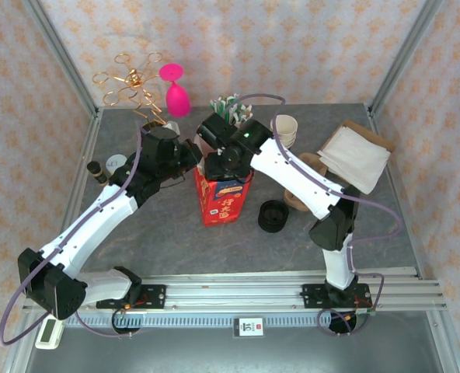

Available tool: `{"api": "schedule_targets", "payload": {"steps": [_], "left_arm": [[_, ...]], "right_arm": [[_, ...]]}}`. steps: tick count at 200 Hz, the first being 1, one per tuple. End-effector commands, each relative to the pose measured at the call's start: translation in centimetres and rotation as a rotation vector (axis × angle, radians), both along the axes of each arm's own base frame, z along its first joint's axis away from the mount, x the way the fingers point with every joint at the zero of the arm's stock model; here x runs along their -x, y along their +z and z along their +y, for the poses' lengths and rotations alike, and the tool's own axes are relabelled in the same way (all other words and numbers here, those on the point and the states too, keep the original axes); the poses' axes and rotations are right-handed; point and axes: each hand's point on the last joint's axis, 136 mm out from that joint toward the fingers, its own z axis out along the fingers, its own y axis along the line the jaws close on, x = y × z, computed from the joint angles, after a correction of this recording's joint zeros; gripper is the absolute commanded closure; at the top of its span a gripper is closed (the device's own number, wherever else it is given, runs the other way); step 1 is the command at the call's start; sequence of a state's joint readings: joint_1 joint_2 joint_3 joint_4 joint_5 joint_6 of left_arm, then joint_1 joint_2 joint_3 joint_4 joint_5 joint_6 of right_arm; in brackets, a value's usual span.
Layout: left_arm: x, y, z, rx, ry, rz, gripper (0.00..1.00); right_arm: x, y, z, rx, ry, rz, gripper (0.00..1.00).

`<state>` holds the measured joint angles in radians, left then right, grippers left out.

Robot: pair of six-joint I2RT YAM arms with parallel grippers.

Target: Pack the takeout coffee

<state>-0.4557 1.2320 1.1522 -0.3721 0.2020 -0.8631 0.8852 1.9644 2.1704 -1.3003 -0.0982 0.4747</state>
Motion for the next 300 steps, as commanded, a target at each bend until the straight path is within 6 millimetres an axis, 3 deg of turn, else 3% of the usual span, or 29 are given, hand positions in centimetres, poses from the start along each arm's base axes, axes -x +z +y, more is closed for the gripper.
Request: {"api": "schedule_targets", "payload": {"steps": [1, 23, 111, 172, 222, 300], "left_arm": [[0.3, 0.1, 0.5, -0.011, 0.001, -0.018, 0.98], [0.3, -0.1, 0.3, -0.005, -0.008, -0.013, 1.0], [0.5, -0.3, 0.3, 0.008, -0.008, -0.014, 1.0], [0.5, 0.2, 0.0, 0.033, -0.015, -0.024, 1.0], [0.9, 0.7, 0.6, 0.035, 0.004, -0.035, 1.0], [0.6, 0.5, 0.2, 0.052, -0.006, -0.034, 1.0]], "right_arm": [[0.1, 0.8, 0.5, -0.025, 0.006, -0.003, 0.45], [-0.1, 2.4, 0.8, -0.064, 0.006, -0.029, 0.45], [-0.2, 5.0, 1.6, -0.142, 0.006, -0.061, 0.46], [-1.0, 3.6, 1.5, -0.093, -0.006, -0.069, 0.46], [-1.5, 3.0, -0.7, -0.028, -0.05, -0.094, 0.47], [-1.1, 0.0, -0.3, 0.034, -0.013, -0.041, 0.48]]}}
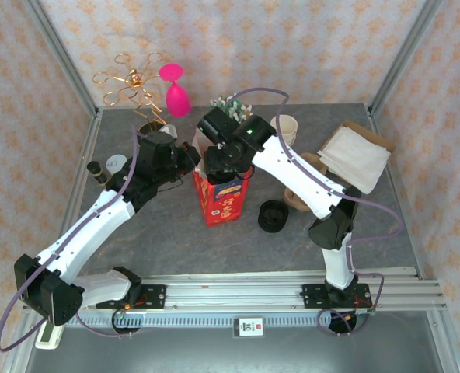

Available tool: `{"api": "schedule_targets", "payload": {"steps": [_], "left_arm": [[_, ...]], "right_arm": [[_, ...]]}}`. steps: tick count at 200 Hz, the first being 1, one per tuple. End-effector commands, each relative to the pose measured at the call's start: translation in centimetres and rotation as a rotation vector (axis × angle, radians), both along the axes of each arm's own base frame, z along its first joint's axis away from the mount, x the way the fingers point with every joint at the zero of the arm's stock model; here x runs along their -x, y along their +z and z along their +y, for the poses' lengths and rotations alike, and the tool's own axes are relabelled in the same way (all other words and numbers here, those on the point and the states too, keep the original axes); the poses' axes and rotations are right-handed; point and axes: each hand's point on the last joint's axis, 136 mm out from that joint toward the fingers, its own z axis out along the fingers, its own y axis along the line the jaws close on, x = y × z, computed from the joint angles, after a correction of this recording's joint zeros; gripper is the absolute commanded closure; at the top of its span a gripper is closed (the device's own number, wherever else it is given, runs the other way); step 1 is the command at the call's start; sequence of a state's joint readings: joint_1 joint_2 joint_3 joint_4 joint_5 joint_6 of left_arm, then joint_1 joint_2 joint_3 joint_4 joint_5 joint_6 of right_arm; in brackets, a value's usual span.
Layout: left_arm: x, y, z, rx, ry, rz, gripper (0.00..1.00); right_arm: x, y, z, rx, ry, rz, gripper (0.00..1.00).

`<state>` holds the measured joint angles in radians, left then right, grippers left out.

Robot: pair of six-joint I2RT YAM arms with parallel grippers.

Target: Pack the takeout coffee

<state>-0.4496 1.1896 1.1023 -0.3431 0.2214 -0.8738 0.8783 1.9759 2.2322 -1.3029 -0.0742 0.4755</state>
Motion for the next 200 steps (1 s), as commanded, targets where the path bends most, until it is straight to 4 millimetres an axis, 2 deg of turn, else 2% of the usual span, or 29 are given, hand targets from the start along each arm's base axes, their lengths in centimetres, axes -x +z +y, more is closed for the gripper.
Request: {"api": "schedule_targets", "payload": {"steps": [1, 22, 72, 200], "left_arm": [[-0.2, 0.6, 0.0, 0.025, 0.0, -0.023, 1.0], [-0.3, 0.4, -0.1, 0.019, 0.001, -0.017, 1.0], [-0.4, 0.1, 0.2, -0.002, 0.01, -0.007, 1.0], [-0.3, -1.2, 0.2, -0.021, 0.005, 0.011, 1.0]], "right_arm": [[-0.1, -1.5, -0.4, 0.058, 0.003, 0.007, 0.48], [0.2, -1.9, 0.0, 0.063, 0.021, 0.018, 0.48], [-0.2, -2.6, -1.1, 0.122, 0.012, -0.005, 0.47], [0.3, -5.3, -0.7, 0.166, 0.05, 0.056, 0.48]]}}
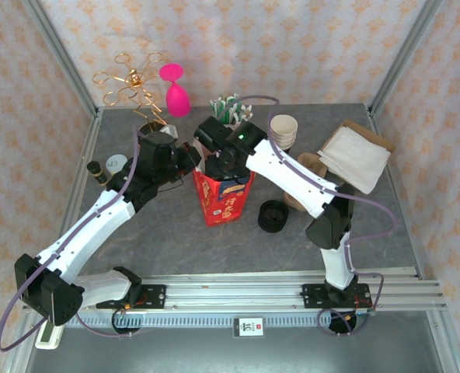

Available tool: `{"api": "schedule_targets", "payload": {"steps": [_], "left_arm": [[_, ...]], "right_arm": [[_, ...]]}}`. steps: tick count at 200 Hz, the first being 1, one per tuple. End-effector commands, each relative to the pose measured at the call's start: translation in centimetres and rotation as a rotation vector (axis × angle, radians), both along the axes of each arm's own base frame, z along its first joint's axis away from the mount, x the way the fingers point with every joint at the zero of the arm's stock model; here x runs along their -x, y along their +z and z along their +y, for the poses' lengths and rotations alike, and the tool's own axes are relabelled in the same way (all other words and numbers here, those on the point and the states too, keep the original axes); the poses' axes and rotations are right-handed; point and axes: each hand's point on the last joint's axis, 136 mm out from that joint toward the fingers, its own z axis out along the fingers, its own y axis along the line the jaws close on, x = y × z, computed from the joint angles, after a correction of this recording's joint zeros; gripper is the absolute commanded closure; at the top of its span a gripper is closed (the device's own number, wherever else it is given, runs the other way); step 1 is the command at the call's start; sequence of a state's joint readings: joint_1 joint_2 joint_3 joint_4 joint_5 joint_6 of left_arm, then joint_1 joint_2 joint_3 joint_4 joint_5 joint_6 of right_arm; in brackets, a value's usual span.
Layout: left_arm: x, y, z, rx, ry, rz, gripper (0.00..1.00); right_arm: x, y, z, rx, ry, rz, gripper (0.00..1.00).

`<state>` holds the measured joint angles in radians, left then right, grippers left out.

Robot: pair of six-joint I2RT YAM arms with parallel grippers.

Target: Pack the takeout coffee

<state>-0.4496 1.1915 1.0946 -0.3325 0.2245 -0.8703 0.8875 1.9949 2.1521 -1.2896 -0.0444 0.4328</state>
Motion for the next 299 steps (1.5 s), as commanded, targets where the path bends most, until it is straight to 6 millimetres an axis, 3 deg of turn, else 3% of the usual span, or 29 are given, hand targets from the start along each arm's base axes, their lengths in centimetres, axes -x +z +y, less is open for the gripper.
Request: {"api": "schedule_targets", "payload": {"steps": [1, 27, 43, 78, 133, 193, 230, 299], "left_arm": [[-0.3, -1.1, 0.3, -0.02, 0.009, 0.014, 1.0], [-0.3, -1.0, 0.3, -0.025, 0.009, 0.016, 1.0], [-0.3, -0.9, 0.5, -0.027, 0.012, 0.012, 0.9], [-0.3, -0.4, 0.7, -0.019, 0.016, -0.001, 0.89], [-0.2, -0.9, 0.5, -0.015, 0.001, 0.009, 0.99], [-0.2, -1.9, 0.6, -0.038, -0.004, 0.028, 1.0], [-0.3, -2.4, 0.5, -0.043, -0.01, 0.036, 1.0], [-0.5, -2.2, -0.1, -0.033, -0.046, 0.034, 1.0]], "right_arm": [[0.2, -2.1, -0.3, 0.068, 0.013, 0.032, 0.48], [0.1, -2.4, -0.2, 0.074, 0.016, 0.035, 0.48], [0.0, -2.4, -0.1, 0.072, 0.021, 0.036, 0.48], [0.0, -3.1, -0.1, 0.088, 0.022, 0.047, 0.49], [0.1, -3.6, 0.2, 0.091, 0.037, 0.057, 0.49], [0.3, -4.2, 1.1, 0.072, 0.053, 0.093, 0.49], [0.2, -3.8, 1.8, 0.041, 0.058, 0.097, 0.49], [-0.3, -1.2, 2.7, -0.035, 0.047, 0.058, 0.49]]}}
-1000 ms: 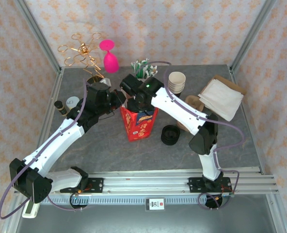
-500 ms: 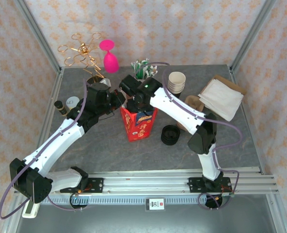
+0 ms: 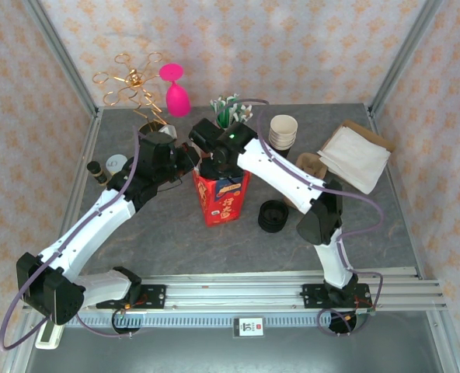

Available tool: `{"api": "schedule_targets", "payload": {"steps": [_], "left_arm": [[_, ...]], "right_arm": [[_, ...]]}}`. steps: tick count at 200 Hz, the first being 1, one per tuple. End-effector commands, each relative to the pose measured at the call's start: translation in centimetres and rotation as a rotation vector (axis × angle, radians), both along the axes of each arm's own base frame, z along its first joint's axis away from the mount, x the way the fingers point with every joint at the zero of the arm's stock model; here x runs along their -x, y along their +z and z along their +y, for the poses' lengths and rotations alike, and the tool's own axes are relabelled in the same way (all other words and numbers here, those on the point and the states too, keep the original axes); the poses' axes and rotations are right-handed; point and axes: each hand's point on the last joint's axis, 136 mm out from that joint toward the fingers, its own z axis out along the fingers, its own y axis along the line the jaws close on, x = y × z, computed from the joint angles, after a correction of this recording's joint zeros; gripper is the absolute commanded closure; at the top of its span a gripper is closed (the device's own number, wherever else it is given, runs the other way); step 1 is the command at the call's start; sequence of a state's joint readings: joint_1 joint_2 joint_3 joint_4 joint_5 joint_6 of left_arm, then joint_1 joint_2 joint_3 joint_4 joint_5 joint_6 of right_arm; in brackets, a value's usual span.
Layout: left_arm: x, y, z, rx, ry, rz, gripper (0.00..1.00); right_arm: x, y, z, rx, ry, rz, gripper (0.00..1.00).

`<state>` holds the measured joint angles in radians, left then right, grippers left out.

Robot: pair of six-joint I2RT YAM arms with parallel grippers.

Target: Pack the takeout coffee

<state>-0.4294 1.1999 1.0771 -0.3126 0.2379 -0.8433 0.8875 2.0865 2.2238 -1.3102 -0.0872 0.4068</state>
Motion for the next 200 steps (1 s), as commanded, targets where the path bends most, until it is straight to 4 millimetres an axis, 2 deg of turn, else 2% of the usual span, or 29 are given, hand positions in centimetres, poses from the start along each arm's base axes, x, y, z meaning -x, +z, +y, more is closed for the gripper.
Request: {"api": "schedule_targets", "payload": {"steps": [1, 28, 59, 89, 119, 169, 200], "left_arm": [[0.0, -1.5, -0.5, -0.016, -0.04, 0.038, 1.0], [0.0, -1.9, -0.3, -0.028, -0.031, 0.047, 1.0], [0.0, -1.6, 0.0, -0.032, -0.024, 0.039, 1.0], [-0.1, -1.4, -0.1, -0.028, -0.028, 0.038, 1.0], [0.1, -1.5, 0.8, -0.054, 0.002, 0.04, 1.0], [0.1, -1.2, 0.4, -0.038, -0.017, 0.034, 1.0], [0.0, -1.3, 0.0, -0.024, -0.031, 0.035, 1.0]], "right_arm": [[0.0, 0.8, 1.1, -0.05, 0.007, 0.006, 0.49], [-0.2, 1.8, 1.0, -0.066, -0.001, -0.013, 0.49], [-0.5, 2.6, 0.1, -0.068, -0.026, -0.035, 0.49], [-0.3, 3.4, 0.2, -0.092, -0.029, -0.041, 0.5], [-0.6, 4.6, -0.5, -0.108, -0.053, -0.066, 0.49], [-0.7, 6.2, -0.9, -0.14, -0.07, -0.092, 0.5], [-0.6, 6.0, -0.7, -0.142, -0.069, -0.082, 0.5]]}}
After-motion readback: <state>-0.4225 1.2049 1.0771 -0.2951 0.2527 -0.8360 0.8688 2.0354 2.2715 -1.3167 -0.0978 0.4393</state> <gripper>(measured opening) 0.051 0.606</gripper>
